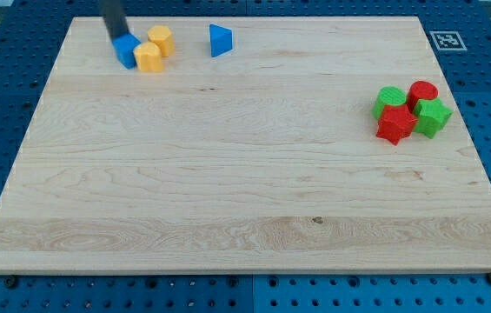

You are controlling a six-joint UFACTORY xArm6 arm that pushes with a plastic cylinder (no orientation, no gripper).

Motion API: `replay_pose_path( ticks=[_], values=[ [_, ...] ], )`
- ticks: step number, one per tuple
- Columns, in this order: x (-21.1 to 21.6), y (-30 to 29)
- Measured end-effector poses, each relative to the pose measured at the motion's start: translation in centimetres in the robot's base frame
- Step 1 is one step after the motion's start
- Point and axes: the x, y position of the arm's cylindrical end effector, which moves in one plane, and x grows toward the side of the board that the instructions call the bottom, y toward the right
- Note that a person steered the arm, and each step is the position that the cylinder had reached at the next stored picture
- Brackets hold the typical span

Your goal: Move the yellow hexagon top right to the blue cube

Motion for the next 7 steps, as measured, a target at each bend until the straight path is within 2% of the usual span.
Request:
replay_pose_path(
  ticks=[2, 3, 5, 6, 7],
  values=[
    [6.4, 9.8],
    [5.1, 8.1],
    [0.7, -0.4],
    [-4.6, -0.6],
    [-5.6, 3.9]
  ],
)
